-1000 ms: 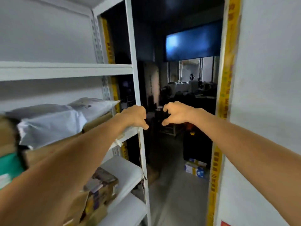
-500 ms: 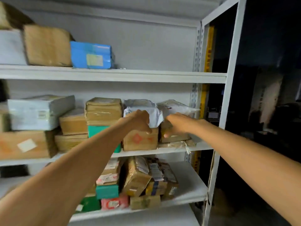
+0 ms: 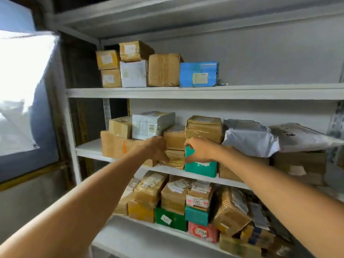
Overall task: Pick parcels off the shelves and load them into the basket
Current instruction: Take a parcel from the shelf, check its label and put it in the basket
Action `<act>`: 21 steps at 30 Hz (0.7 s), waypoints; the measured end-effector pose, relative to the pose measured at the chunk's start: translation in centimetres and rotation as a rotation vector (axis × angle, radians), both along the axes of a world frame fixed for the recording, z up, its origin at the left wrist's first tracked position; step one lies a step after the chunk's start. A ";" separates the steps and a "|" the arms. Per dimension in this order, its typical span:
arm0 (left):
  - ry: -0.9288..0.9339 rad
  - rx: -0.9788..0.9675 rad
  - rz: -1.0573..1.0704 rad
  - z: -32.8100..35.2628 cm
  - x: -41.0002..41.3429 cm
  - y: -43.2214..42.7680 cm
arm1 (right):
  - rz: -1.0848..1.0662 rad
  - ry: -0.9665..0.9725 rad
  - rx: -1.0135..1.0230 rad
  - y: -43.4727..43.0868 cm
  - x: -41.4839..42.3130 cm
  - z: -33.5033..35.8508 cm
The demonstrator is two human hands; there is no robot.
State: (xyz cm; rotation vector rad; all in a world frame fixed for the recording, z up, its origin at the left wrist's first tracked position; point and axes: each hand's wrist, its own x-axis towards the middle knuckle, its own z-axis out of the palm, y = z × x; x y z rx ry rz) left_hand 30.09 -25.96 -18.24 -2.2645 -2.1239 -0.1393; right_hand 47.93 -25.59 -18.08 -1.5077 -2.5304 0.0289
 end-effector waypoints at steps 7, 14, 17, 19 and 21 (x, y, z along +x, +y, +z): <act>-0.015 0.034 0.082 -1.9 -8.5 1.0 | 0.059 0.013 -0.014 2.8 -7.3 -1.6; -0.013 0.060 0.107 -2.6 -16.5 3.6 | 0.073 0.003 0.007 5.7 -15.5 -1.1; -0.010 0.076 0.132 -2.1 -20.4 4.7 | 0.058 0.032 0.028 7.2 -18.9 -0.4; -0.017 0.089 0.143 -2.0 -22.6 5.5 | 0.051 0.043 0.038 7.9 -20.8 -0.4; -0.012 0.082 0.148 -2.1 -24.3 6.1 | 0.048 0.043 0.037 8.3 -22.3 -0.5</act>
